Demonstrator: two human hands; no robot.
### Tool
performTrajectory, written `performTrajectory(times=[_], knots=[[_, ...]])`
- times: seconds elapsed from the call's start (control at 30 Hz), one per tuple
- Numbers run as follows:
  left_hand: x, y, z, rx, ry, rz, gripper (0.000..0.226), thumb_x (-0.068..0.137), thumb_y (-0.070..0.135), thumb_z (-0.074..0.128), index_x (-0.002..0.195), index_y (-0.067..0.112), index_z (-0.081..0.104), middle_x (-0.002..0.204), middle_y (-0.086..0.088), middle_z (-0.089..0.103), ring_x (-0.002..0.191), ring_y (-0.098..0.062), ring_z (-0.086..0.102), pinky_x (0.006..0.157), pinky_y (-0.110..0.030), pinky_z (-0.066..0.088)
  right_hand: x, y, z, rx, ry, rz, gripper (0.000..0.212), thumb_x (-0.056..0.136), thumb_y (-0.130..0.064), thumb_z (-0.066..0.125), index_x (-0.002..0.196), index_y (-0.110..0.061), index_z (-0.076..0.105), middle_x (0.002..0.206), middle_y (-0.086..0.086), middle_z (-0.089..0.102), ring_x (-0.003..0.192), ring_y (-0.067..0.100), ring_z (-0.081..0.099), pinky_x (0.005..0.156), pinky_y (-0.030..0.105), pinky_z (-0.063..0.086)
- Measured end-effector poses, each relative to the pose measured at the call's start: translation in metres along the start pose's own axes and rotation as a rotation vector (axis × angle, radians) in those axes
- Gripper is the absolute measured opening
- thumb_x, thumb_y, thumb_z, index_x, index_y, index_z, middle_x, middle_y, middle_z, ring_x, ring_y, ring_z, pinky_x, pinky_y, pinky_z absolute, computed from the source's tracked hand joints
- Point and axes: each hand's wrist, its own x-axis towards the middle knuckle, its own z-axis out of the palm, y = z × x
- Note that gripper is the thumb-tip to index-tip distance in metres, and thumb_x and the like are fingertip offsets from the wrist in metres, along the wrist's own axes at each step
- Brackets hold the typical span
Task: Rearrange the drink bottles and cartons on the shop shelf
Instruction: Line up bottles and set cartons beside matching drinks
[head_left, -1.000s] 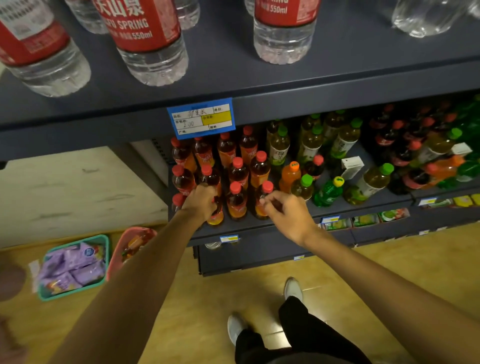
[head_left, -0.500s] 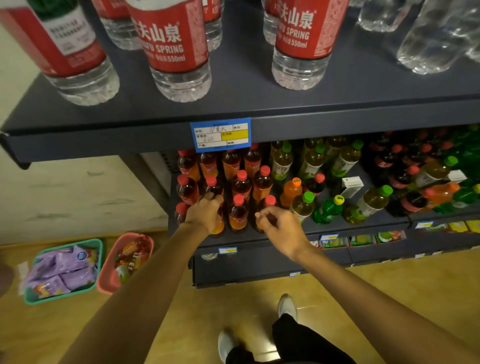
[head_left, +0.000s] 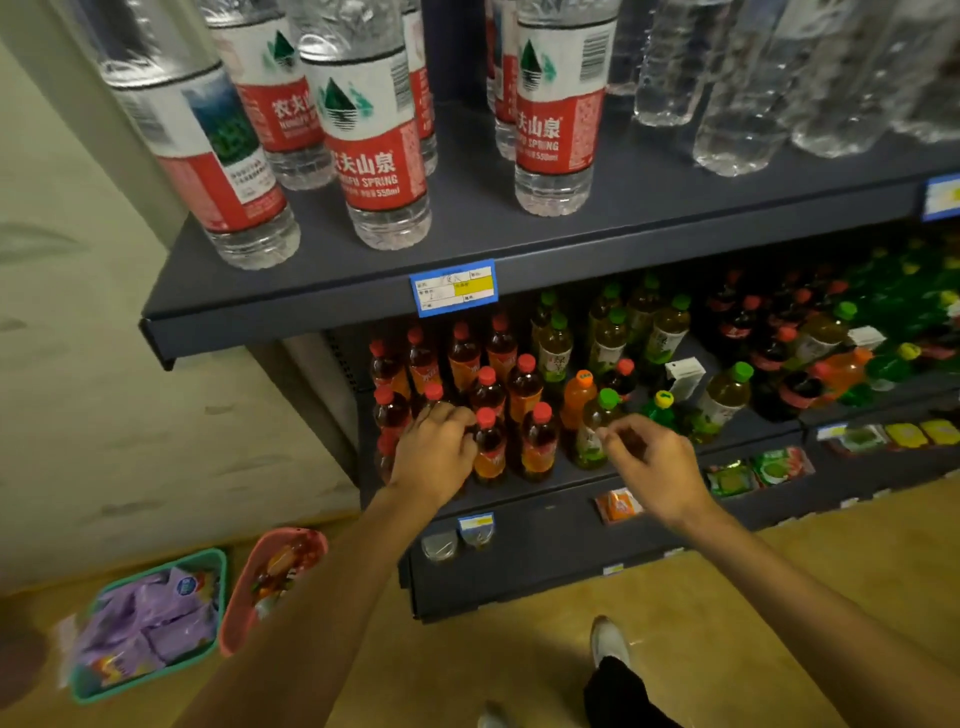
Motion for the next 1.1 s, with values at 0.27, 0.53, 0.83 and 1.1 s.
performTrajectory(times=[0.27,0.53,0.83,1.1], knots=[[0.0,0.077,0.035,-0.125,-0.029,0.128,0.019,0.089,0.022,0.056,0.105,0.015,0.065,0.108,-0.003,0.064,0.102,-0.026,0.058,0.083,-0.039,0.05,-0.047,0.029,-0.052,-0.123,0.162,0.101,0.015,0.091,-0.033,0.06,0.089,-0.019,0.063,0.067,-0.005,0.061,0.06,0.012,0.057,0.058,0.029,0.042],[0.007,0.138,0.055,-0.088,-0.092,0.161,0.019,0.092,0.022,0.054,0.107,0.016,0.064,0.108,-0.003,0.063,0.102,-0.023,0.058,0.083,-0.035,0.046,-0.059,0.071,-0.101,-0.077,0.192,0.166,0.013,0.091,-0.03,0.061,0.094,-0.017,0.063,0.066,-0.012,0.059,0.059,0.001,0.054,0.053,0.012,0.036],[0.011,0.214,0.094,-0.097,-0.135,0.061,0.015,0.091,0.02,0.055,0.102,0.015,0.063,0.105,-0.004,0.064,0.098,-0.023,0.059,0.075,-0.033,0.046,-0.059,0.143,-0.179,-0.071,0.141,0.172,0.012,0.091,-0.028,0.061,0.094,-0.016,0.062,0.063,-0.012,0.06,0.06,0.01,0.06,0.06,0.033,0.049],[-0.002,0.247,0.124,-0.112,-0.162,-0.068,0.014,0.091,0.019,0.054,0.102,0.017,0.062,0.105,-0.007,0.063,0.096,-0.026,0.06,0.074,-0.036,0.049,-0.04,0.181,-0.192,-0.043,0.012,0.112,0.008,0.09,-0.024,0.062,0.093,-0.016,0.062,0.068,-0.012,0.061,0.062,0.008,0.06,0.062,0.027,0.049]])
